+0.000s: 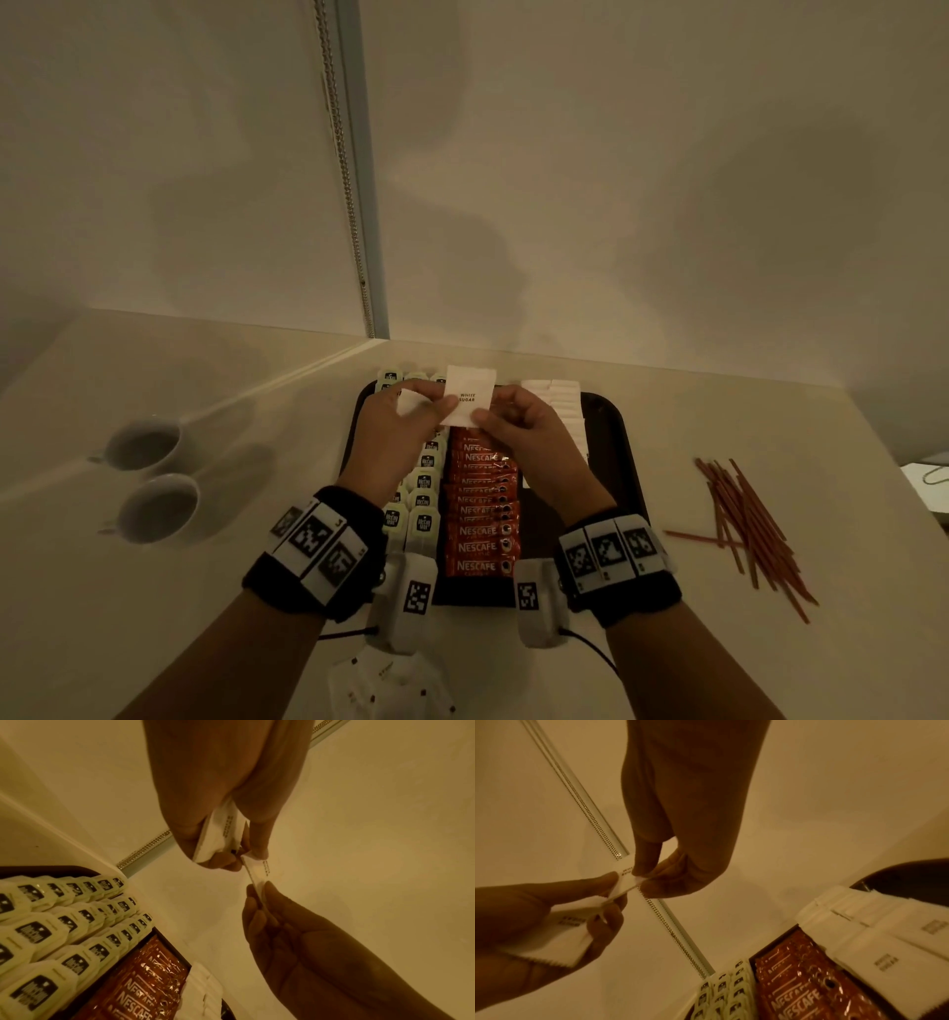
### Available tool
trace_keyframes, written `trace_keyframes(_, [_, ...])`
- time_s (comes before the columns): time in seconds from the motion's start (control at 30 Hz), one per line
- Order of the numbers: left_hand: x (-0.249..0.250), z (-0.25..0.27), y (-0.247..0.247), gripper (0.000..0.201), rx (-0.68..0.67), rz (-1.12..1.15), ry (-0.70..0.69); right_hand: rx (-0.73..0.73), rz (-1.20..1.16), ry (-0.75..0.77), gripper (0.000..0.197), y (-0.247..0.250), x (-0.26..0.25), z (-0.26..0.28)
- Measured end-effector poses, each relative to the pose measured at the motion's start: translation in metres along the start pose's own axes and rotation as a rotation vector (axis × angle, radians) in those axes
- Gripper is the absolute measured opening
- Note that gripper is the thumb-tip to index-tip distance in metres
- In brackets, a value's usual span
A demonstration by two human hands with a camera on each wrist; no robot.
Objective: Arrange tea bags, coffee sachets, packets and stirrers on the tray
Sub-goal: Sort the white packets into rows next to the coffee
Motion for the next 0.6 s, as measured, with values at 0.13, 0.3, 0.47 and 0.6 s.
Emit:
trace_keyframes(0.13, [0.003,0.001,-0.002,0.011,-0.008,-0.007,-0.021,0.050,-0.004,0.017,0.008,0.000,0.001,0.003])
trace_keyframes(0.3, [-0.006,-0.002,-0.002,0.006,-0.039,0.110,0.083,0.060,0.030,0.035,0.006,0.008,0.000,0.005])
trace_keyframes(0.47, [-0.018,-0.003,0.014,0.026,-0.073,0.477,0.292,0.296,0.060,0.009,0.010,0.065,0.020,0.010])
trace_keyframes(0.6, [-0.021,0.001,0.022,0.030,-0.109,0.335,0.271,0.428,0.329,-0.138,0.014,0.109,0.060,0.020])
Point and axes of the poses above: each hand's wrist, its own z-axis away from the middle knuckle, its own y-axis out of the back of the hand, x = y × z, the point moved 3 cm from there along -z, towards the middle knuckle, and after that the axes turned 5 degrees about y, right-handed, at the moved point
